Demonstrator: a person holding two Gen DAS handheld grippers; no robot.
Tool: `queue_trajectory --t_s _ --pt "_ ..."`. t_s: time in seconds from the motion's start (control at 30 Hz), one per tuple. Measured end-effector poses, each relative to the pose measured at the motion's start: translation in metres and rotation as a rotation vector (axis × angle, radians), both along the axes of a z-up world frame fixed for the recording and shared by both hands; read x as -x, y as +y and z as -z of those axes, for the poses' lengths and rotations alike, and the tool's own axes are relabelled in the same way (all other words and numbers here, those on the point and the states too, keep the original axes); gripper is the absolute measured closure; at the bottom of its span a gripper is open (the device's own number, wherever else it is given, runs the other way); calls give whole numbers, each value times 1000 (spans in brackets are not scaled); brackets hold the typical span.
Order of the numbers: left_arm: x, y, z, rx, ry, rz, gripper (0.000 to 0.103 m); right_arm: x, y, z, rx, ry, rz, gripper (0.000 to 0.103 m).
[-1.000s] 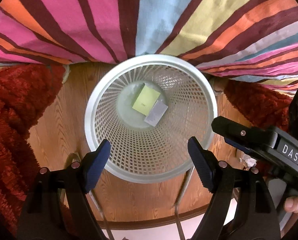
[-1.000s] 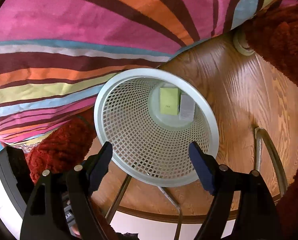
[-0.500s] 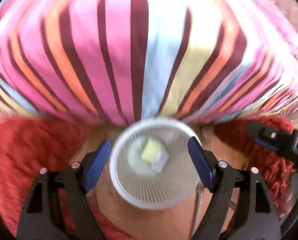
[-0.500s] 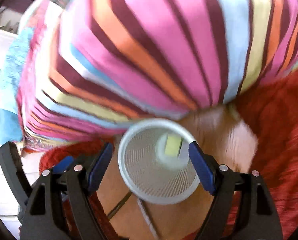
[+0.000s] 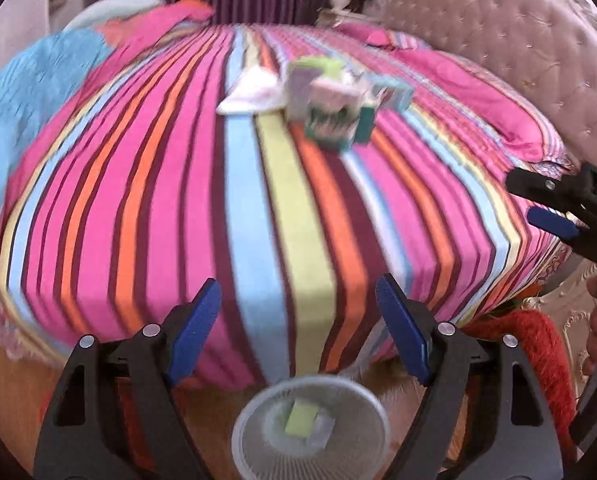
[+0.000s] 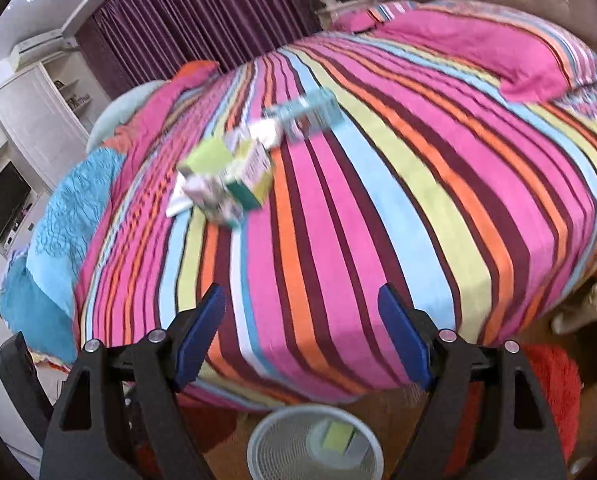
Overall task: Collect trash
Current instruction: 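Raise both tools from the wastebasket back toward the boxes on the bed, then grasp the pink-and-green tissue box with the left tool while the right grasps the Ve box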
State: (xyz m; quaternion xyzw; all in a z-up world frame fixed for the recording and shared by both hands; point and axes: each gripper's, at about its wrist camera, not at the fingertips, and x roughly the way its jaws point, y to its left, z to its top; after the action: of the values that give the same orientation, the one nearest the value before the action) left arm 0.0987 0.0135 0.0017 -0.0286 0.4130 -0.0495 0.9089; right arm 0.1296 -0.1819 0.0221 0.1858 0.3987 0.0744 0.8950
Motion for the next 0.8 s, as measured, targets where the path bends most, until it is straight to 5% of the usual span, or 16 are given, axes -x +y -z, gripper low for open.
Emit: queue_trajectory --t_s 0.27,0.8 --pt "-48 -14 -10 -22 -87 52 25 -36 12 -13 16 -38 -56 28" --pt "-133 -24 10 2 -79 101 25 -112 35 -1 56 22 -131 28"
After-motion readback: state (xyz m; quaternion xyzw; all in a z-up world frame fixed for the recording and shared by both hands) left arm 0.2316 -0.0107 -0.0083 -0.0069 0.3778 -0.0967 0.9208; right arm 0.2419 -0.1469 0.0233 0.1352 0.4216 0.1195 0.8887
